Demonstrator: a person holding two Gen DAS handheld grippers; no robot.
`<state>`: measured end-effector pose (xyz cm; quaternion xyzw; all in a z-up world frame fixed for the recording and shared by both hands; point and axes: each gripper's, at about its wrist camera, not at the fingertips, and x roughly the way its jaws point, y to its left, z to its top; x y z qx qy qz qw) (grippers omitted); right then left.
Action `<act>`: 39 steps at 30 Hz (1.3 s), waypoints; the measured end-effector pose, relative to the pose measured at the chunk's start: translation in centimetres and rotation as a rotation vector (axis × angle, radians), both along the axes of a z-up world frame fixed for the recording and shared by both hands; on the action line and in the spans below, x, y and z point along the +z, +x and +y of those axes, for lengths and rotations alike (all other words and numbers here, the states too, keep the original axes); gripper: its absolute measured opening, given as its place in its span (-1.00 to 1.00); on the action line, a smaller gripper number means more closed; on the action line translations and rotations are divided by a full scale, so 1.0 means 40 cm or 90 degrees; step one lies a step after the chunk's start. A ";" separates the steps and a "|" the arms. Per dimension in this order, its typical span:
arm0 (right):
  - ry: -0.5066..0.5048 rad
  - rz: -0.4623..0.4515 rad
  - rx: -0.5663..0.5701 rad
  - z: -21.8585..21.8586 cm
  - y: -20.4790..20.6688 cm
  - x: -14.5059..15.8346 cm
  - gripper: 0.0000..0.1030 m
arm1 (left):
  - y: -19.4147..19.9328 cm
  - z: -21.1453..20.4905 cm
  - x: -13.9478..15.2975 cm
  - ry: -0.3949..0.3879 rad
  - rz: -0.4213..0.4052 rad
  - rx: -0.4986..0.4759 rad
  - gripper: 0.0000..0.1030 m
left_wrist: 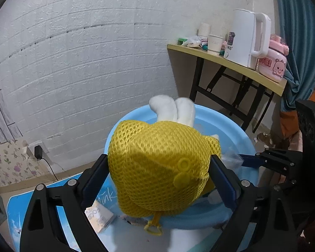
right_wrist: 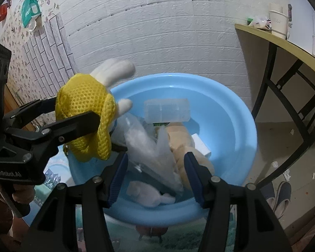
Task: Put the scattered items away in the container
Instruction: 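Lower the yellow mesh bag and white hook into the basin and open both tools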
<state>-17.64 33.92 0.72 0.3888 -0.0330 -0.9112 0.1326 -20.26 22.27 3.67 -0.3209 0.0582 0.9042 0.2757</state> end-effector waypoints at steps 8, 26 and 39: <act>0.003 -0.001 0.002 -0.013 0.048 0.016 0.07 | 0.044 -0.025 0.028 0.003 0.020 0.001 0.81; 0.007 0.016 0.002 -0.017 0.098 0.044 0.07 | 0.073 -0.025 0.043 0.008 0.040 0.001 0.80; -0.058 0.048 0.018 0.024 0.072 0.050 0.07 | 0.005 0.084 0.056 0.003 0.039 -0.043 0.80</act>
